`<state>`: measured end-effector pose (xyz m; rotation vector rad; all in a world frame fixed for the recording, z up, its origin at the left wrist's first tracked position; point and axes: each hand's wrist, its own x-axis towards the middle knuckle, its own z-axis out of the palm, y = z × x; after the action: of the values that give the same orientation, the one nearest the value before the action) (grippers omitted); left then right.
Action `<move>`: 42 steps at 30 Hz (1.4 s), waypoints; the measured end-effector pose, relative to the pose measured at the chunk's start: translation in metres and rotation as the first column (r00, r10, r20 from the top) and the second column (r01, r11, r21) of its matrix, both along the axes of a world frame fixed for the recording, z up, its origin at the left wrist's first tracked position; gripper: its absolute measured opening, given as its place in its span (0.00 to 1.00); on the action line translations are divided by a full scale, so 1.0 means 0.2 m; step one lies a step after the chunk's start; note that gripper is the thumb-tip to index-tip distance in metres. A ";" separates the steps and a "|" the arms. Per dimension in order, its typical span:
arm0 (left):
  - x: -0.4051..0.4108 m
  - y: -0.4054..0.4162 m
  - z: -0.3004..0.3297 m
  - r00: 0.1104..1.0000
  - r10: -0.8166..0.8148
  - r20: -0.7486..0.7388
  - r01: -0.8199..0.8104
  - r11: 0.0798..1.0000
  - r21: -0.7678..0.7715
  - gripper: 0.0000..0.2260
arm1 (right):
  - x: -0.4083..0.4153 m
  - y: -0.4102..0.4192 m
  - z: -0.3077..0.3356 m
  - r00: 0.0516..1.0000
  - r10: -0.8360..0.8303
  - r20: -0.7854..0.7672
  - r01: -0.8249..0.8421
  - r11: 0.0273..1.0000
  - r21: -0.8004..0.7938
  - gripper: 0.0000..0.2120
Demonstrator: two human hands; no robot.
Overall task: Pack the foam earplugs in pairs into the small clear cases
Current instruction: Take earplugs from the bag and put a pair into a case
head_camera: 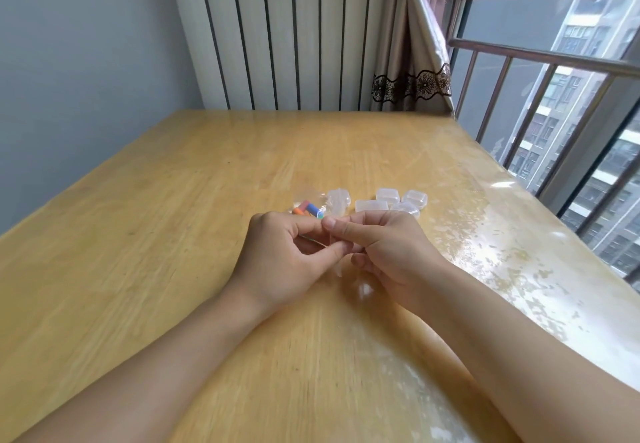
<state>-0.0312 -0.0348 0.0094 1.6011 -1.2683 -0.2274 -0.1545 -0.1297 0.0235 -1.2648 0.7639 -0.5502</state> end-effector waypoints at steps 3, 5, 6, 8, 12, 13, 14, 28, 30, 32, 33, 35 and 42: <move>0.02 0.00 -0.01 1.000 -0.026 0.000 0.026 0.999 0.028 0.06 | -0.01 -0.01 0.00 1.000 0.013 0.002 -0.013 1.000 0.012 0.08; 0.03 -0.01 -0.02 1.000 -0.010 -0.013 0.011 0.999 0.039 0.09 | -0.01 -0.01 -0.01 0.999 0.033 0.013 -0.033 0.999 0.007 0.06; 0.04 -0.01 -0.03 1.000 -0.007 -0.013 0.007 0.999 0.044 0.10 | -0.01 -0.02 -0.01 0.999 0.043 0.022 -0.043 0.999 0.001 0.06; 0.04 -0.02 -0.03 1.000 -0.001 -0.010 0.002 0.999 0.050 0.10 | 0.00 -0.02 -0.01 0.998 0.049 0.043 -0.049 0.999 0.000 0.06; 0.05 -0.02 -0.04 0.999 0.022 -0.040 -0.020 0.998 0.055 0.10 | 0.01 -0.02 -0.02 0.999 0.037 0.032 -0.035 0.998 -0.061 0.08; 0.05 -0.02 -0.04 0.998 0.023 -0.052 -0.020 0.998 0.055 0.10 | 0.01 -0.02 -0.02 0.999 0.034 0.027 -0.032 0.996 -0.078 0.08; 0.05 -0.03 -0.03 0.998 0.026 -0.062 -0.023 0.998 0.051 0.09 | 0.01 -0.02 -0.03 0.999 0.033 0.024 -0.030 0.996 -0.087 0.08; 0.02 -0.01 -0.01 0.999 0.035 0.027 -0.033 0.998 -0.050 0.02 | 0.01 -0.03 -0.01 0.997 0.074 0.031 -0.073 0.997 -0.015 0.06; 0.04 -0.01 -0.02 0.999 0.033 0.028 -0.032 0.999 -0.029 0.01 | -0.01 -0.04 0.00 0.988 0.140 0.061 -0.142 0.989 0.029 0.03; 0.05 -0.01 -0.02 0.999 0.002 -0.054 -0.002 1.000 0.003 0.02 | -0.02 -0.06 0.01 0.978 0.193 0.083 -0.198 0.979 0.055 0.03; 0.05 -0.01 -0.02 0.995 -0.016 -0.102 0.017 1.000 0.014 0.03 | -0.02 -0.07 0.02 0.974 0.209 0.087 -0.214 0.975 0.061 0.03; 0.06 -0.01 -0.01 0.989 -0.034 -0.143 0.038 0.999 0.030 0.04 | -0.03 -0.08 0.01 0.972 0.219 0.090 -0.225 0.972 0.066 0.03; 0.04 -0.02 -0.01 0.993 0.106 -0.052 -0.107 0.994 0.001 0.10 | 0.01 -0.02 -0.01 0.995 0.076 -0.060 -0.088 0.965 -0.245 0.05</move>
<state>-0.0225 -0.0383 0.0083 1.6456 -1.1398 -0.1992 -0.1516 -0.1339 0.0210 -1.5397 0.6957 -0.5606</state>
